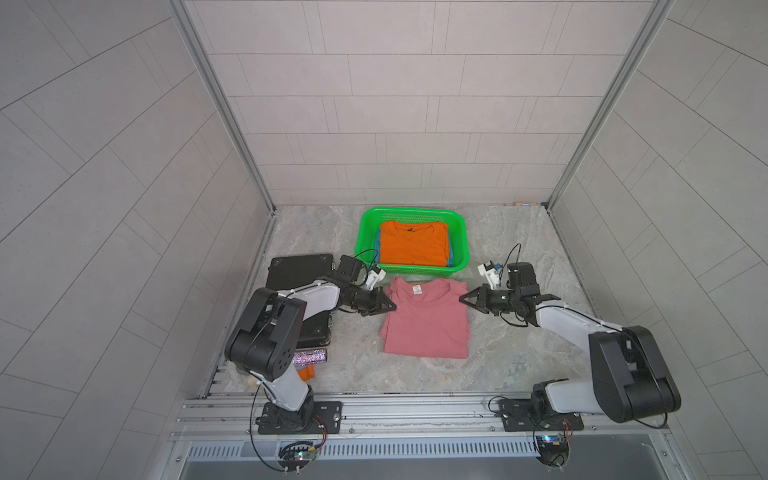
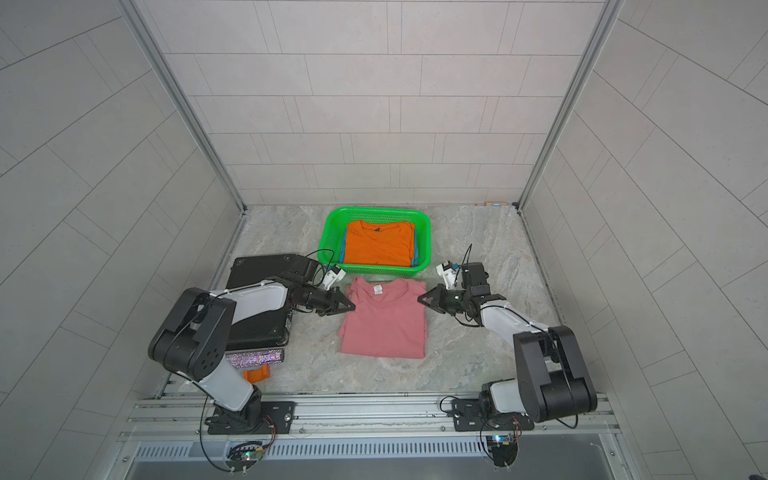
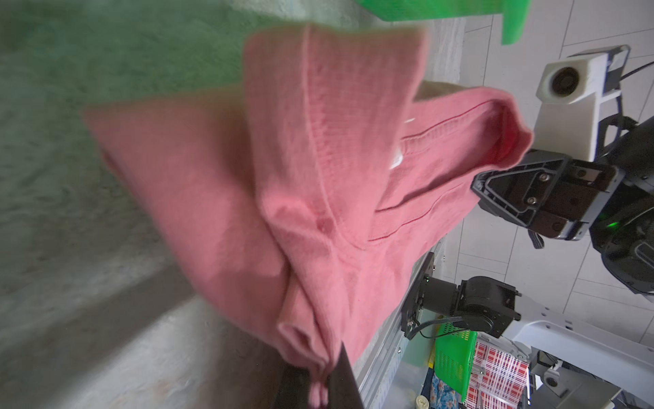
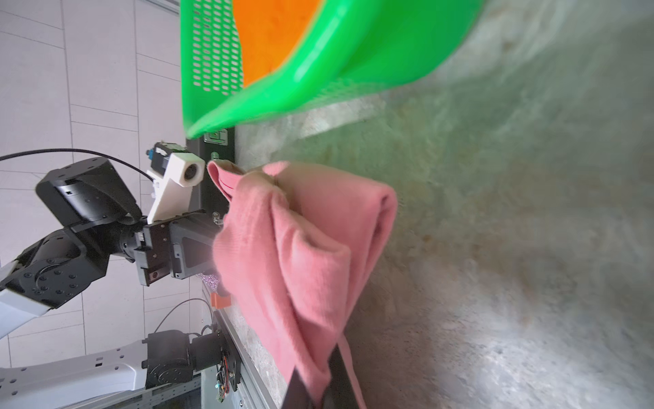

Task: Put the folded t-shirts into the basket
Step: Pick up the T-shirt from the center of the board.

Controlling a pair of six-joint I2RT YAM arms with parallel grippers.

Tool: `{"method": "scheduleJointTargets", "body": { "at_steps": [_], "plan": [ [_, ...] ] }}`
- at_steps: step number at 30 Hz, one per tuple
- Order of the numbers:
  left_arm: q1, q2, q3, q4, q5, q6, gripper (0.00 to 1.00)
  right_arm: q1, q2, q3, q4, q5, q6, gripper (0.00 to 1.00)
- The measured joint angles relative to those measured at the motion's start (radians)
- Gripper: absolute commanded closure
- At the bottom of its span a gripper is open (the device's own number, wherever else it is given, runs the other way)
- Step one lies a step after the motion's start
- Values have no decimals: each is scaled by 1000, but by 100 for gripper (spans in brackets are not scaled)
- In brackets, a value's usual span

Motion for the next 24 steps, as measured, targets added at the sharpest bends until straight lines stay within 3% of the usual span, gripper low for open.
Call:
{"method": "scheduleJointTargets", "body": {
  "at_steps": [9,24],
  "plan": [
    [0,-102,48,-107,48,70,100,3,-120,82,-93,28,-13,100],
    [48,-201,313,-338,48,218,100,14,-76,325,-93,34,18,100]
  ]
}}
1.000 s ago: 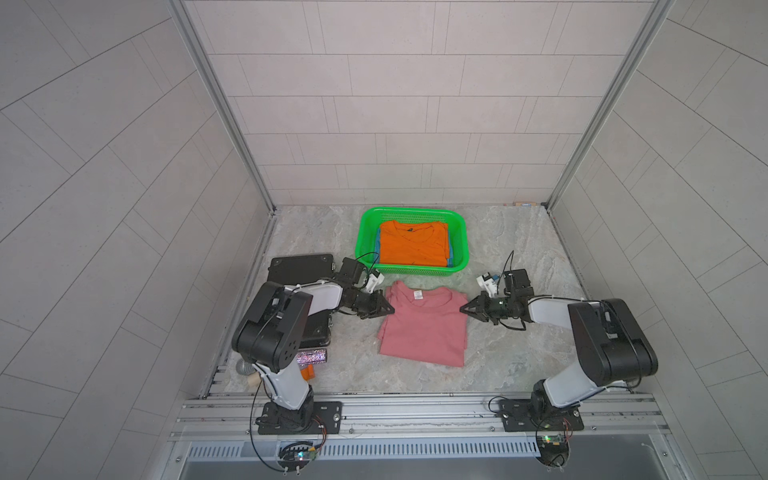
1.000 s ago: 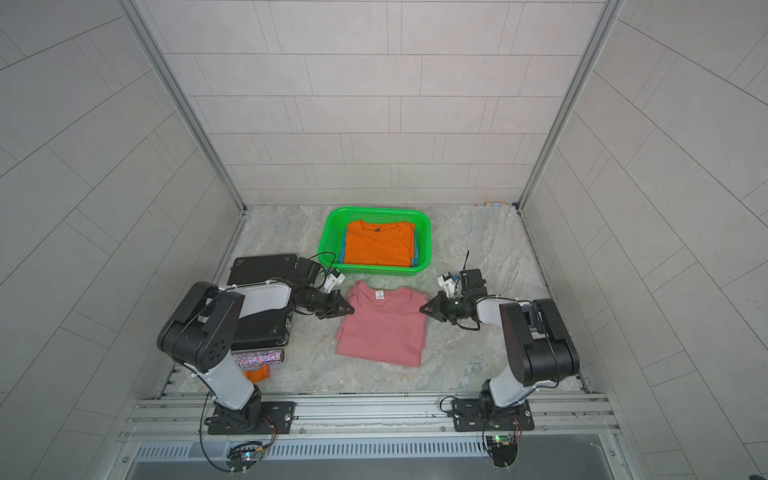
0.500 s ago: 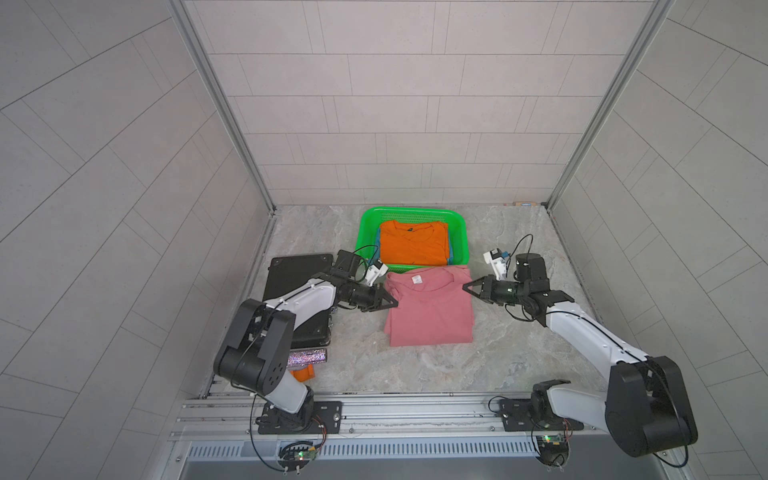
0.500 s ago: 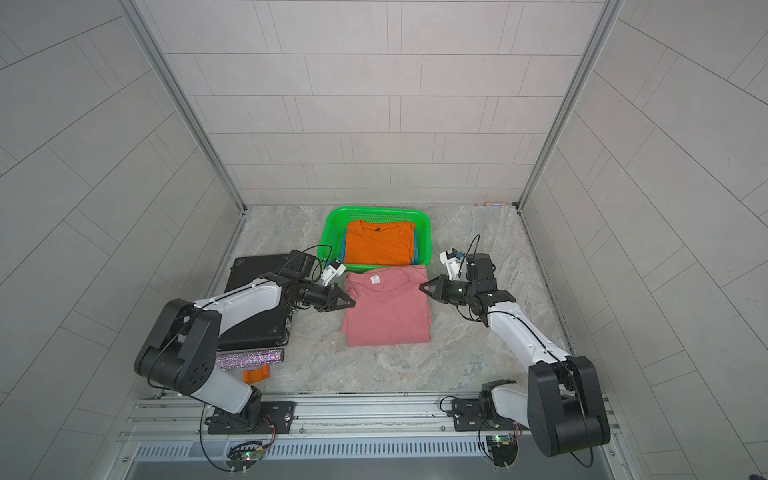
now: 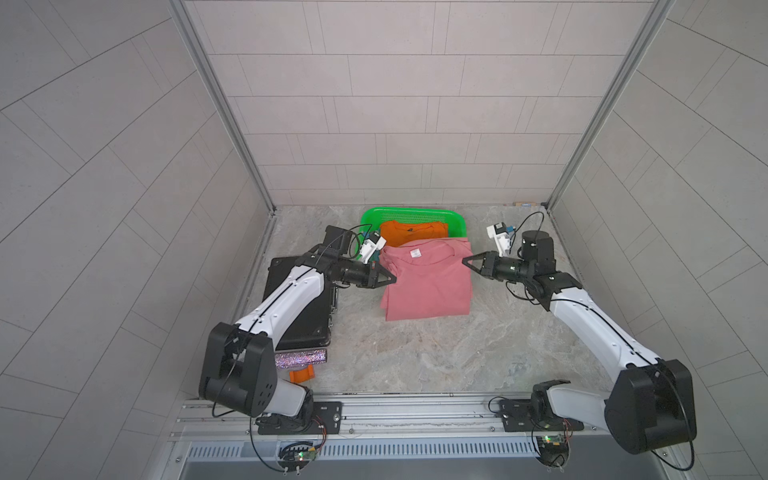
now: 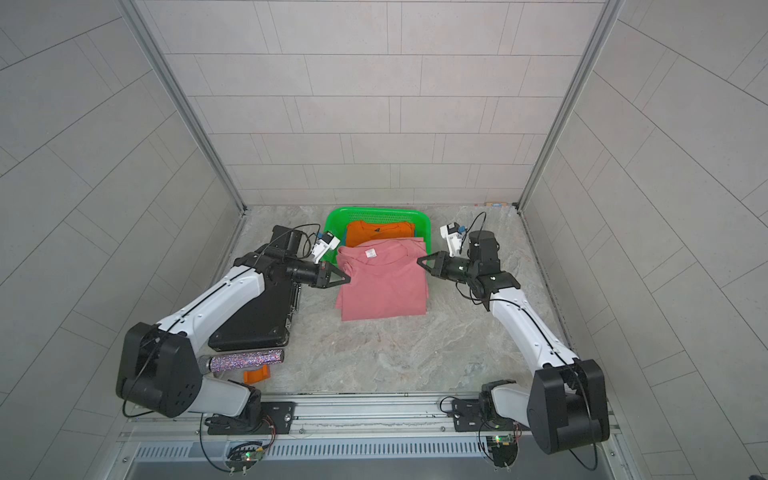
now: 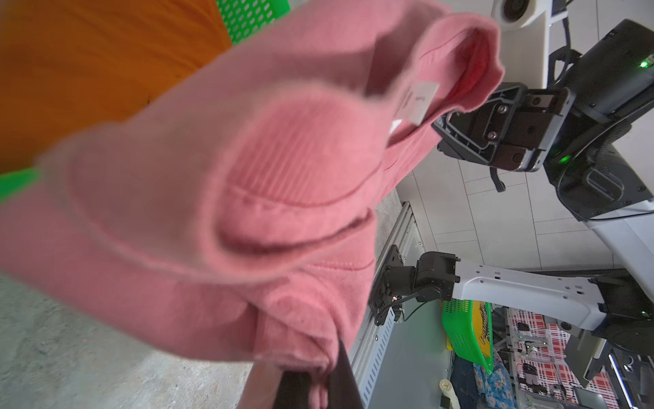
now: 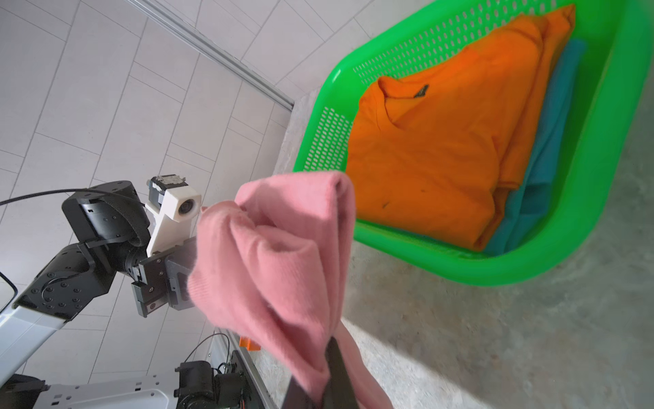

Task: Put the folded t-shirts into the basket
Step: Pick up the T-shirt from the center of the board, then place the T-shirt in the bin.

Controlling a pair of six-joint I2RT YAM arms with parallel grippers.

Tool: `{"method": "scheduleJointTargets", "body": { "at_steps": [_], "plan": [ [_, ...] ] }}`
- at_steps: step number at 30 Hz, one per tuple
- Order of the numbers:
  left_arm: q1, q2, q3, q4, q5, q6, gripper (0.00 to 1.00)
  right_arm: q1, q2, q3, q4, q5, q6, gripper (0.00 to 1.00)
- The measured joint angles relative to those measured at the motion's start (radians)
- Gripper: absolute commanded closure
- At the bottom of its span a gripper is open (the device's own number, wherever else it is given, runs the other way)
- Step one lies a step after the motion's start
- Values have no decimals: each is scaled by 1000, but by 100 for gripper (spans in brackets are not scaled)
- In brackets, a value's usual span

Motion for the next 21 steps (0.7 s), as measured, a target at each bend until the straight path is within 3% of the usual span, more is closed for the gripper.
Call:
{"method": "scheduleJointTargets", "body": {
  "at_steps": [8,14,21],
  "plan": [
    [43,47,205,-43,-57,58,100,3,163,211,31,35,27,100],
    [66,167,348,-40,-106,67,100,4,330,370,65,47,48,100],
    [90,312,399,10,-151,60,100,4,494,480,107,55,56,100]
  ]
}}
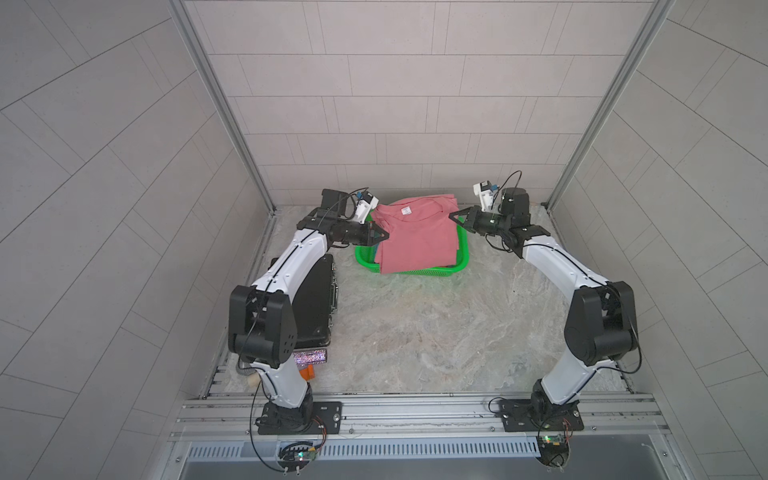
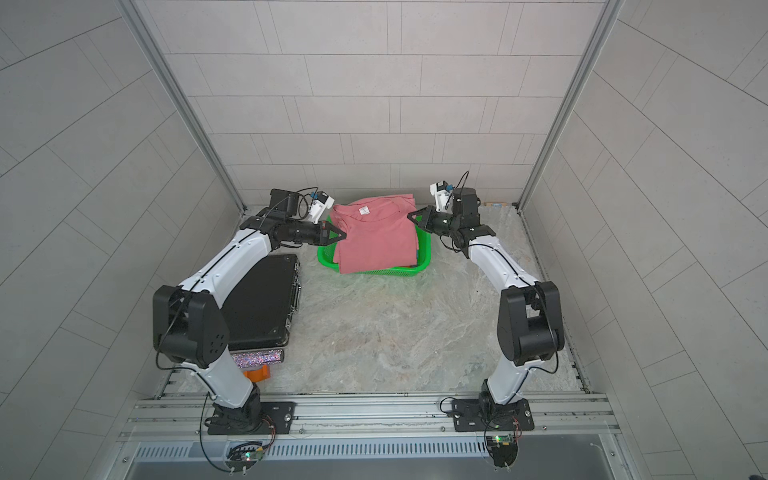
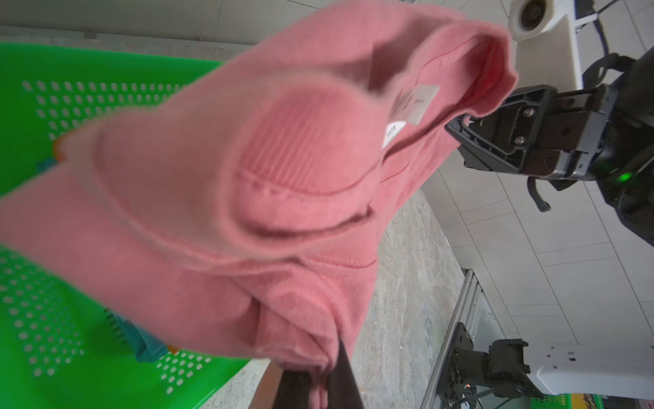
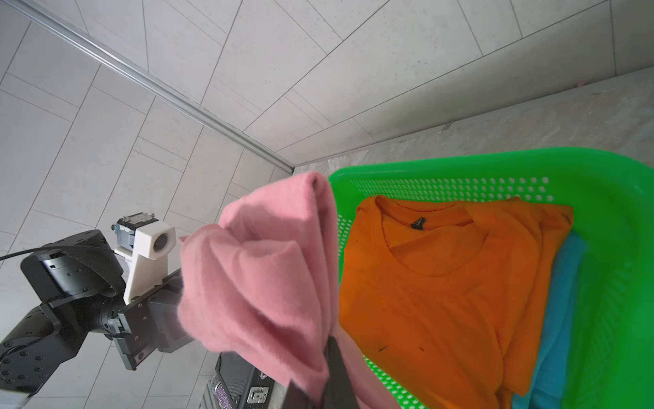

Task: Put the folded t-shirts into the basket
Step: Place the T-shirt in the bin.

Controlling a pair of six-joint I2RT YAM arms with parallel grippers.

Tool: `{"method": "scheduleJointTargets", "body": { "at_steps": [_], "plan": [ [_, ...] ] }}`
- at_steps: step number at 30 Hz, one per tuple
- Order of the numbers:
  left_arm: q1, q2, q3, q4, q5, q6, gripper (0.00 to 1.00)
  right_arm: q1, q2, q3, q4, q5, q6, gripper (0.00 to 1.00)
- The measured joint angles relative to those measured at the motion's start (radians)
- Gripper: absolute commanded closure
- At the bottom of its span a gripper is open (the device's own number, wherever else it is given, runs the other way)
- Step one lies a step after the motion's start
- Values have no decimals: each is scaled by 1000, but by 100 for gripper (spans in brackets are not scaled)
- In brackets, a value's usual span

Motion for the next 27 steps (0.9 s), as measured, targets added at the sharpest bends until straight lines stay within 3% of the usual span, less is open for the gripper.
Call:
{"method": "scheduleJointTargets", "body": {
  "at_steps": [6,27],
  "plan": [
    [4,125,83,37,-16,-16,100,0,132,107,3,4,2,100],
    [16,367,272,6,-36,-16,100,-23,270,113,24,13,3,100]
  ]
}}
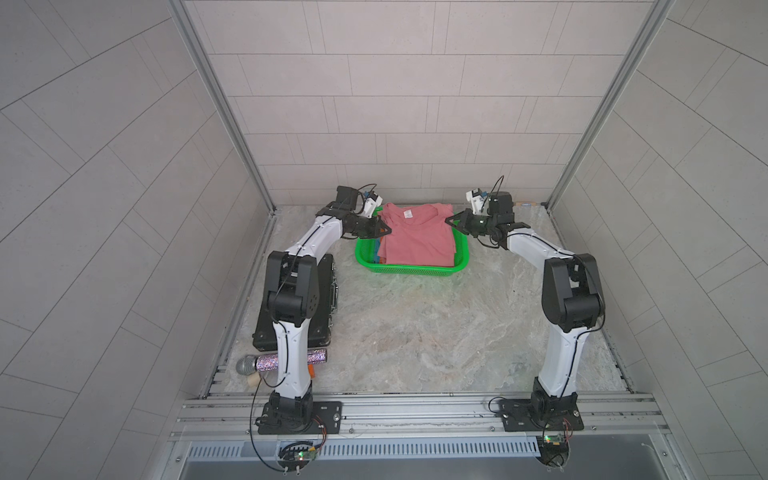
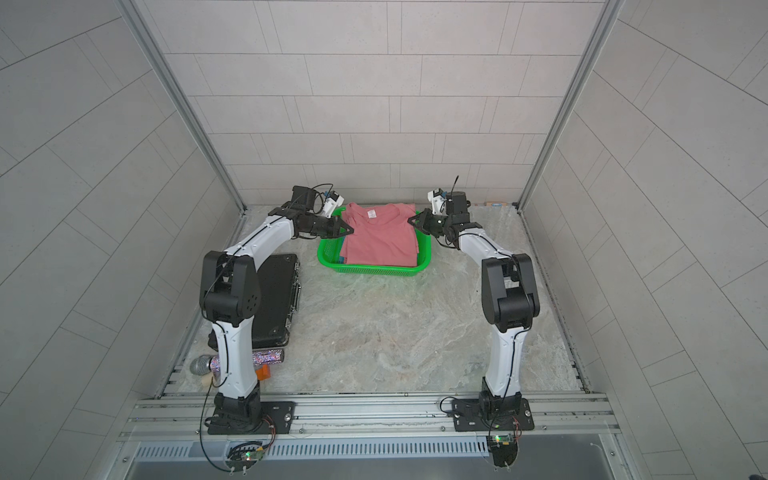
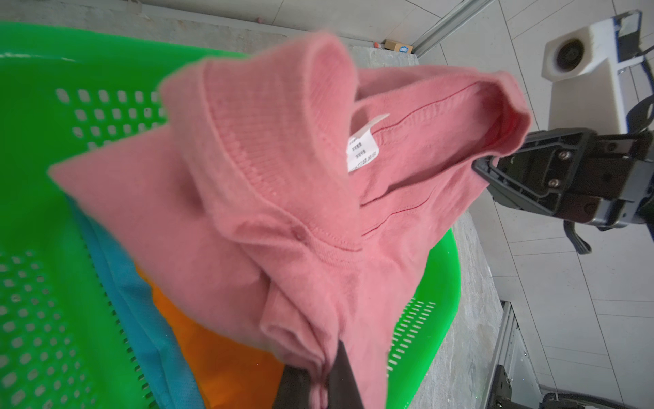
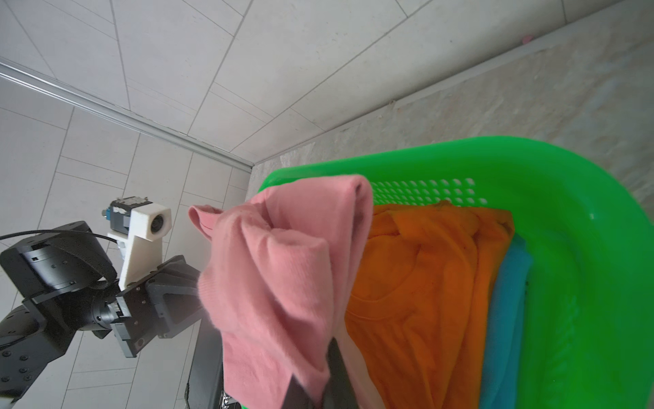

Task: Put the folded t-shirts into the basket
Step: Place the T-shirt in the bin.

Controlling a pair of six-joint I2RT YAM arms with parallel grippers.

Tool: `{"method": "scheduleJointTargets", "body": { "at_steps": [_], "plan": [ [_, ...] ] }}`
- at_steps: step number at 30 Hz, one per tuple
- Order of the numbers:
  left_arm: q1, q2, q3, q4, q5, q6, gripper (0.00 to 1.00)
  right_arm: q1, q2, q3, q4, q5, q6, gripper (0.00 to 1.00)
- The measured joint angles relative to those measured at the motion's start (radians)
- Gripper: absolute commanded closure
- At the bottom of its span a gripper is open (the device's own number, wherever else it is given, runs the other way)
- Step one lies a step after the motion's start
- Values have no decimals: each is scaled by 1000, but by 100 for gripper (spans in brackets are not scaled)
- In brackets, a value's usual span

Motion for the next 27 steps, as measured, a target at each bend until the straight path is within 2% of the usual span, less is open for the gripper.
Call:
{"method": "scheduleJointTargets", "body": {
  "at_steps": [10,12,13,14,15,17,21,27],
  "plan": [
    [11,73,34,-23,-9,3,100,0,63,9,8,3,8,100],
    [12,87,35,-25,-18,3,94,0,68,14,8,4,8,100],
    [12,92,35,-28,-25,3,85,0,70,17,8,4,8,100],
    [12,95,35,-29,-32,2,76,0,74,21,7,3,8,94],
    [12,97,35,-33,-42,0,71,0,77,25,7,4,8,86],
    [13,97,40,-42,-60,0,60,0,82,35,2,4,8,62],
    [20,97,51,-54,-100,-2,44,0,88,55,-3,13,15,38],
    [26,80,61,-64,-140,5,28,0,73,51,-29,60,12,30]
  ]
}}
